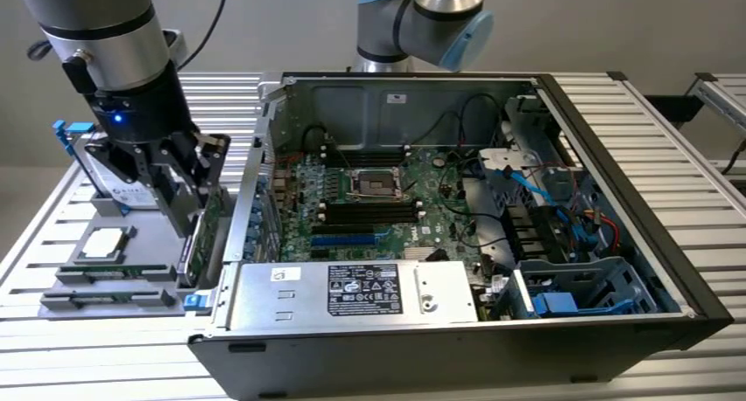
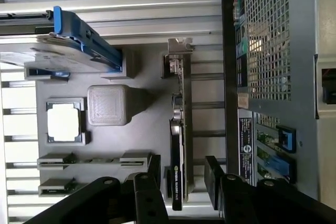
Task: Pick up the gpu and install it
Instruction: 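Pick up the gpu and move the gpu toward the slot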
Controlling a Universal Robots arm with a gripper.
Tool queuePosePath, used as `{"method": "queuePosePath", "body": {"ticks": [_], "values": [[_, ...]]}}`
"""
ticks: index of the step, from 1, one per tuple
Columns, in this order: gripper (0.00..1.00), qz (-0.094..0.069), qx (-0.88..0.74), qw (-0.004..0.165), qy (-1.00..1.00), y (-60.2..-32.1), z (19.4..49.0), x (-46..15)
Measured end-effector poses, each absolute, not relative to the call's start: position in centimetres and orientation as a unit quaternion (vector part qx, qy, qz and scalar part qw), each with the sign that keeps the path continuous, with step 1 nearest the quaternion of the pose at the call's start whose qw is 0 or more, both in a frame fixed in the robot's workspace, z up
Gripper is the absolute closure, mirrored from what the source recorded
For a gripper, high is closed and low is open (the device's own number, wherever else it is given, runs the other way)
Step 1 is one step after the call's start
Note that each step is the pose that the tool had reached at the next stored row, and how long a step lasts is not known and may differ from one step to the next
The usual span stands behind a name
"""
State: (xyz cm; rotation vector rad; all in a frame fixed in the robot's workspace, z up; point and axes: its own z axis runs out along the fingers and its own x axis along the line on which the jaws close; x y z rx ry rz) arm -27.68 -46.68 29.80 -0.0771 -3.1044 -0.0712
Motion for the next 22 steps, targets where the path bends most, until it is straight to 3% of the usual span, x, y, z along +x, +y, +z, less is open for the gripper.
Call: {"method": "queuePosePath", "body": {"ticks": [22], "values": [[0.53, -0.023, -0.011, 0.018, -1.0, -46.7, 25.8, -28.1]]}}
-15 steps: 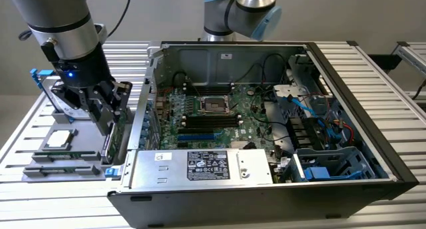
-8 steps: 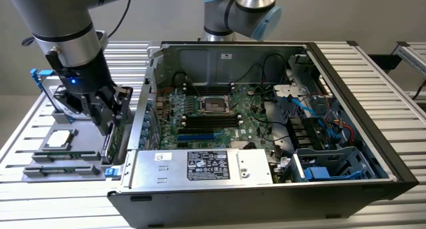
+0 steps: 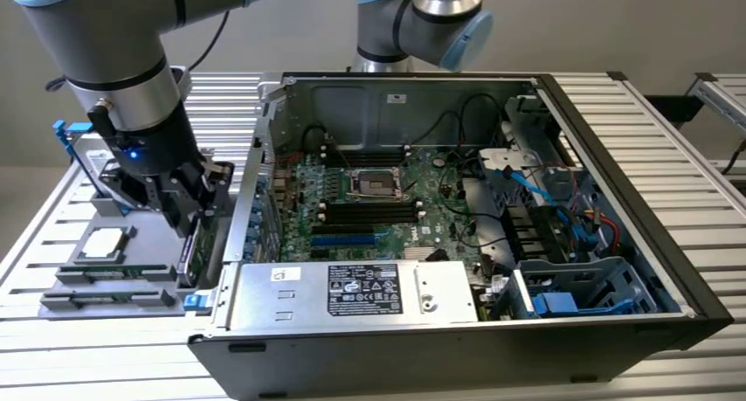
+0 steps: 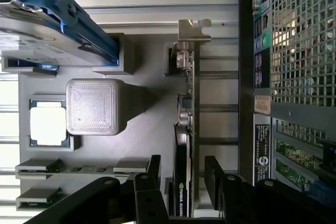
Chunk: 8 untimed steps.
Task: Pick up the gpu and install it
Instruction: 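Pick up the gpu and move the gpu toward the slot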
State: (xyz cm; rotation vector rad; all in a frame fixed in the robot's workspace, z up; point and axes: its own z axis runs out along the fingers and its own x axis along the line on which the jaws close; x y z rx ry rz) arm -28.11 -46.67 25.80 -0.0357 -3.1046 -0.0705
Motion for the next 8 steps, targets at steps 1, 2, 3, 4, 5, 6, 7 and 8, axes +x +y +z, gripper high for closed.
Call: {"method": "queuePosePath", "body": {"ticks": [1, 2, 3, 4, 5, 6, 7, 8], "values": [[0.53, -0.023, -0.011, 0.018, -1.0, -46.7, 25.6, -28.1], [0.53, -0.023, -0.011, 0.018, -1.0, -46.7, 25.4, -28.1], [0.53, -0.023, -0.012, 0.018, -1.0, -46.6, 25.3, -28.1], [0.53, -0.023, -0.012, 0.018, -1.0, -46.6, 25.1, -28.1], [0.53, -0.023, -0.012, 0.018, -1.0, -46.6, 24.9, -28.1], [0.53, -0.023, -0.012, 0.017, -1.0, -46.6, 24.8, -28.1], [0.53, -0.023, -0.013, 0.017, -1.0, -46.6, 24.7, -28.1], [0.53, -0.024, -0.014, 0.016, -0.999, -46.6, 24.6, -28.1]]}}
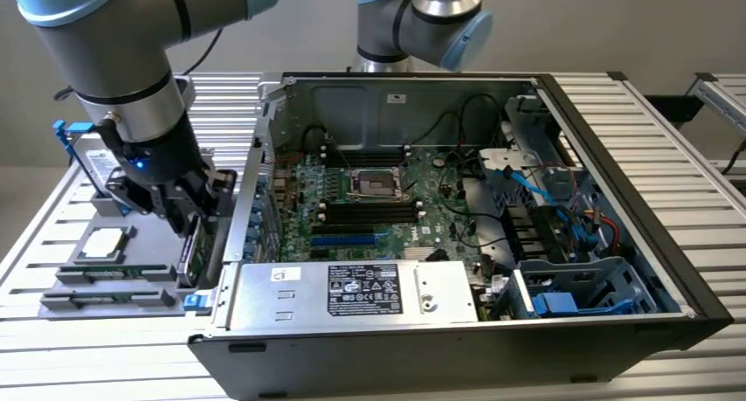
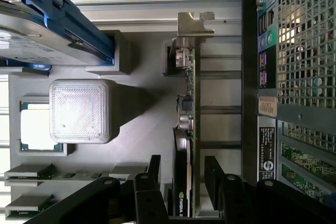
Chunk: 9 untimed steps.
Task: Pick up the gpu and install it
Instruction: 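Pick up the gpu and move the gpu toward the slot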
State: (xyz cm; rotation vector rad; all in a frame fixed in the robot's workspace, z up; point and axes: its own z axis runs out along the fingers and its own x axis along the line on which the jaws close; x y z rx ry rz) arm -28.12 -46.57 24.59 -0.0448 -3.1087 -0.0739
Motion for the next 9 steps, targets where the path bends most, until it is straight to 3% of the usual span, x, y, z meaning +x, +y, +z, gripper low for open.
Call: {"method": "queuePosePath", "body": {"ticks": [9], "values": [[0.53, -0.025, -0.044, 0.012, -0.999, -46.48, 24.1, -28.35]]}}
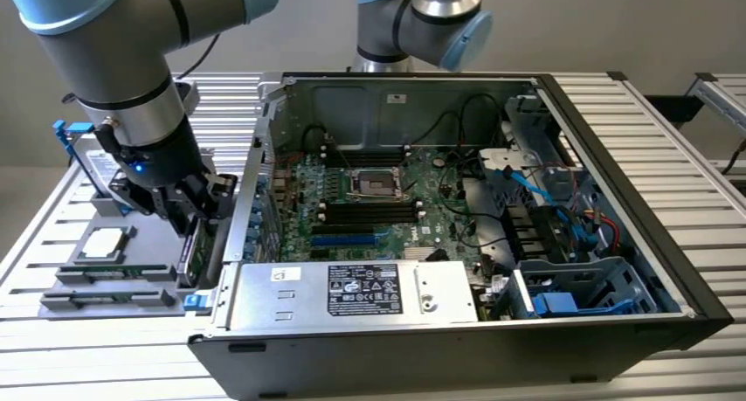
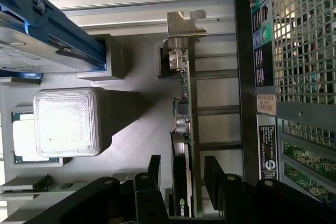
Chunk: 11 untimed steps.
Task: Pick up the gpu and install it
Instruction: 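Pick up the gpu and move the gpu toward the slot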
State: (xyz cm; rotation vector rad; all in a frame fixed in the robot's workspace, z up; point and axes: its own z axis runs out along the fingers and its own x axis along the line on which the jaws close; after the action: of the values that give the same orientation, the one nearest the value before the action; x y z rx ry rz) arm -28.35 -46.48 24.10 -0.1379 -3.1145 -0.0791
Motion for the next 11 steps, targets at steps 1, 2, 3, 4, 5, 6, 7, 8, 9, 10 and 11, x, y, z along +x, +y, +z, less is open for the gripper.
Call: {"method": "queuePosePath", "body": {"ticks": [1, 2, 3, 4, 5, 6, 7, 8, 9, 10, 11], "values": [[0.53, -0.025, -0.048, 0.011, -0.998, -46.48, 24.07, -28.41], [0.53, -0.026, -0.051, 0.011, -0.998, -46.48, 24.03, -28.42], [0.53, -0.026, -0.054, 0.01, -0.998, -46.46, 23.98, -28.42], [0.53, -0.026, -0.056, 0.01, -0.998, -46.46, 23.94, -28.42], [0.53, -0.026, -0.057, 0.009, -0.998, -46.46, 23.9, -28.43], [0.53, -0.026, -0.057, 0.008, -0.998, -46.46, 23.86, -28.43], [0.53, -0.026, -0.057, 0.008, -0.998, -46.46, 23.85, -28.43], [0.53, -0.026, -0.057, 0.007, -0.998, -46.46, 23.84, -28.43], [0.53, -0.026, -0.057, 0.006, -0.998, -46.45, 23.82, -28.43], [0.53, -0.026, -0.057, 0.005, -0.998, -46.46, 23.81, -28.43], [0.53, -0.026, -0.057, 0.004, -0.998, -46.46, 23.8, -28.43]]}}
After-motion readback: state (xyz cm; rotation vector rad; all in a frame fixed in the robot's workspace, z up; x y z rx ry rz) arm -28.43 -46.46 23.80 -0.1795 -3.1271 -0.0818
